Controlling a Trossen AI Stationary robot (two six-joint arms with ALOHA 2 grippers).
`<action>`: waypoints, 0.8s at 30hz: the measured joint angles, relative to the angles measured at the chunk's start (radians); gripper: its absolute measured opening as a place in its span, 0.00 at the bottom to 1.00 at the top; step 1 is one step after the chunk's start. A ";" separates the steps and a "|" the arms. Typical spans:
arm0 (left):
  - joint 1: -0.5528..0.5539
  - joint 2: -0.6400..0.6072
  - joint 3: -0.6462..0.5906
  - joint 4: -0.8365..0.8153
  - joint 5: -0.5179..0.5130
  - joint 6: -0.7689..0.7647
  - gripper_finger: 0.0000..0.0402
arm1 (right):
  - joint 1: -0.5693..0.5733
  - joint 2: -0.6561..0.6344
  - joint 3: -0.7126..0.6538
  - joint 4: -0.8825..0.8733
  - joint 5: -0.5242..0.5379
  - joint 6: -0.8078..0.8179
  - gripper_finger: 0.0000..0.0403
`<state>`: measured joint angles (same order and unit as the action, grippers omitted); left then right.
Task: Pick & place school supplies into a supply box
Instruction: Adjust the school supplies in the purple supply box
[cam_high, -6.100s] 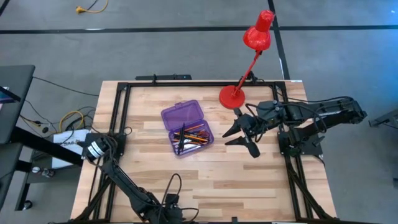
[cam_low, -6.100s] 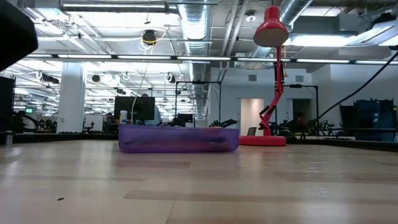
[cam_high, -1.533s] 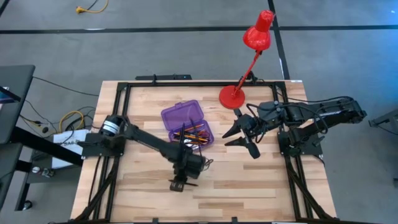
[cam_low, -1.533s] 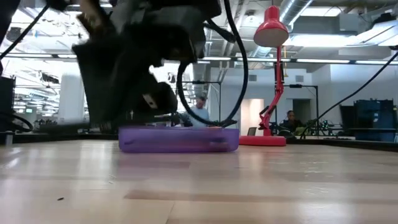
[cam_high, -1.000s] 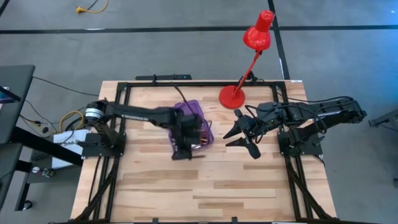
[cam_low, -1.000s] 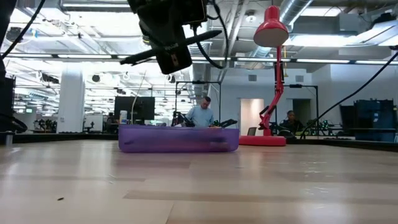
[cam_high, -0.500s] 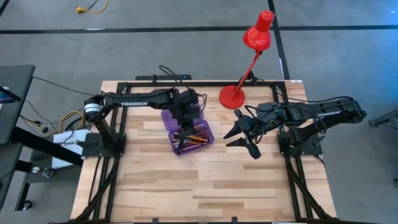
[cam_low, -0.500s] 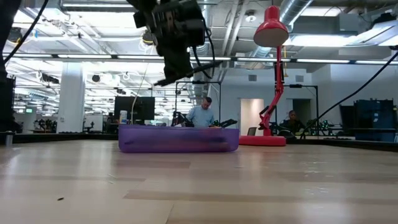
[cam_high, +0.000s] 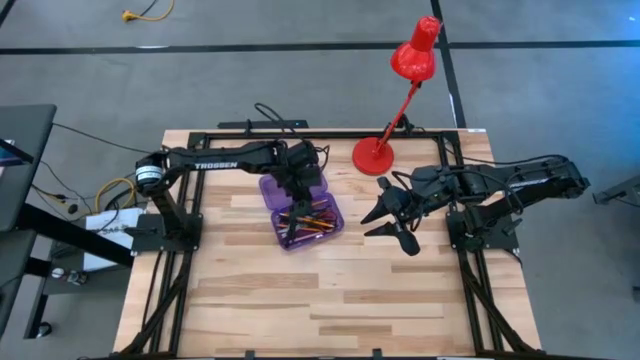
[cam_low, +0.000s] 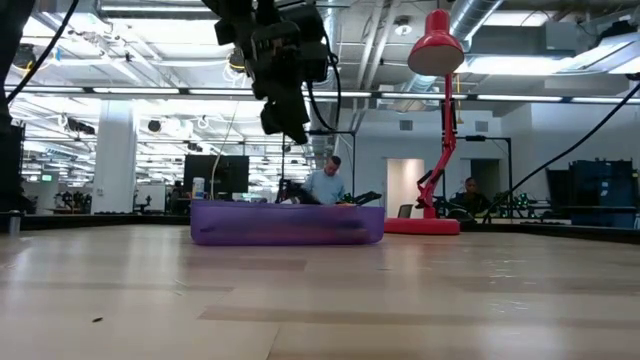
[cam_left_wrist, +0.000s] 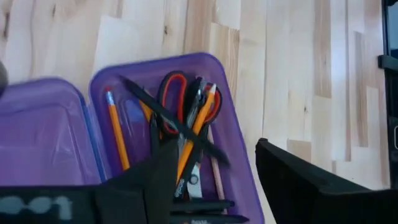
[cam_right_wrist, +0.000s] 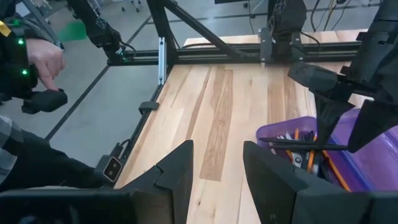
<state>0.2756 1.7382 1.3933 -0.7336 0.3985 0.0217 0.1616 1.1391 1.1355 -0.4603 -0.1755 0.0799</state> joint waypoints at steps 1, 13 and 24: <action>0.000 0.000 0.000 -0.010 0.000 -0.006 0.50 | 0.000 0.000 0.000 0.000 0.000 0.000 0.33; -0.049 0.000 -0.018 -0.248 -0.214 -0.166 0.42 | 0.008 0.000 0.000 -0.014 0.003 0.008 0.33; -0.128 0.000 -0.169 -0.144 -0.380 -0.285 0.27 | 0.008 0.000 0.000 -0.014 0.021 0.002 0.33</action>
<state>0.1473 1.7382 1.2248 -0.8776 0.0189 -0.2634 0.1699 1.1393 1.1355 -0.4747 -0.1543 0.0822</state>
